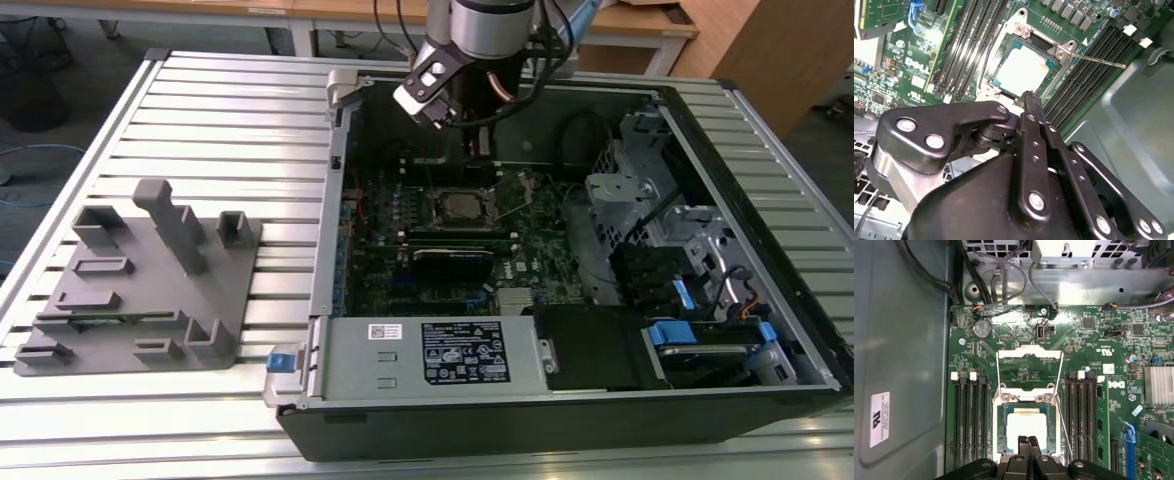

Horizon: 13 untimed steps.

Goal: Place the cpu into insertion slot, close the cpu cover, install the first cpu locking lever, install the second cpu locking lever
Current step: 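Close the cpu cover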

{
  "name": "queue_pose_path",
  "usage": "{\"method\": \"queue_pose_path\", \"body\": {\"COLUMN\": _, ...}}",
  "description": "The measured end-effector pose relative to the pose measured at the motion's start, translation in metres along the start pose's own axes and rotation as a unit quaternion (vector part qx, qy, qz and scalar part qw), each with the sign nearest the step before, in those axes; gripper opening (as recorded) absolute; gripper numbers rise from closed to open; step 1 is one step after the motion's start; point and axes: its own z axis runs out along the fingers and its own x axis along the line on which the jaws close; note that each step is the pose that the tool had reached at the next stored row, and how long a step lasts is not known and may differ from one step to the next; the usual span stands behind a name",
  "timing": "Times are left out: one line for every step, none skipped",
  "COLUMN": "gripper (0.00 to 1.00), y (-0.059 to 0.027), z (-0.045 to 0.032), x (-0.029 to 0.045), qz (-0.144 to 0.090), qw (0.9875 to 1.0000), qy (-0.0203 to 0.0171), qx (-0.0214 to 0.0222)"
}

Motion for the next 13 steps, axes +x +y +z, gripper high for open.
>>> {"method": "queue_pose_path", "body": {"gripper": 0.1, "y": 0.0001, "z": -0.0009, "x": 0.0, "qz": 0.0, "qw": 1.0, "qy": 0.0, "qx": 0.0}}
{"method": "queue_pose_path", "body": {"gripper": 0.1, "y": 0.0001, "z": -0.0011, "x": 0.0, "qz": 0.0, "qw": 1.0, "qy": 0.0001, "qx": 0.0}}
{"method": "queue_pose_path", "body": {"gripper": 0.1, "y": 0.0001, "z": -0.0011, "x": 0.0, "qz": 0.0, "qw": 1.0, "qy": 0.0001, "qx": -0.0001}}
{"method": "queue_pose_path", "body": {"gripper": 0.1, "y": 0.0001, "z": -0.0011, "x": 0.0, "qz": 0.0, "qw": 1.0, "qy": 0.0001, "qx": -0.0001}}
{"method": "queue_pose_path", "body": {"gripper": 0.1, "y": 0.0006, "z": -0.0011, "x": 0.0, "qz": 0.0, "qw": 1.0, "qy": 0.0001, "qx": 0.0}}
{"method": "queue_pose_path", "body": {"gripper": 0.1, "y": 0.0017, "z": -0.0011, "x": 0.0, "qz": 0.0, "qw": 1.0, "qy": 0.0, "qx": 0.0}}
{"method": "queue_pose_path", "body": {"gripper": 0.1, "y": 0.0036, "z": -0.001, "x": 0.0001, "qz": 0.0, "qw": 1.0, "qy": 0.0, "qx": 0.0}}
{"method": "queue_pose_path", "body": {"gripper": 0.1, "y": 0.0058, "z": -0.0008, "x": 0.0001, "qz": 0.0, "qw": 1.0, "qy": 0.0, "qx": 0.0}}
{"method": "queue_pose_path", "body": {"gripper": 0.1, "y": 0.0076, "z": -0.0007, "x": 0.0001, "qz": 0.0, "qw": 1.0, "qy": 0.0, "qx": 0.0}}
{"method": "queue_pose_path", "body": {"gripper": 0.1, "y": 0.0091, "z": -0.0005, "x": 0.0001, "qz": 0.0, "qw": 1.0, "qy": 0.0, "qx": 0.0}}
{"method": "queue_pose_path", "body": {"gripper": 0.1, "y": 0.0102, "z": -0.0004, "x": 0.0001, "qz": 0.0, "qw": 1.0, "qy": 0.0001, "qx": 0.0}}
{"method": "queue_pose_path", "body": {"gripper": 0.1, "y": 0.0106, "z": -0.0004, "x": 0.0002, "qz": 0.0, "qw": 1.0, "qy": 0.0001, "qx": 0.0}}
{"method": "queue_pose_path", "body": {"gripper": 0.1, "y": 0.0106, "z": -0.0004, "x": 0.0002, "qz": 0.0, "qw": 1.0, "qy": 0.0, "qx": 0.0}}
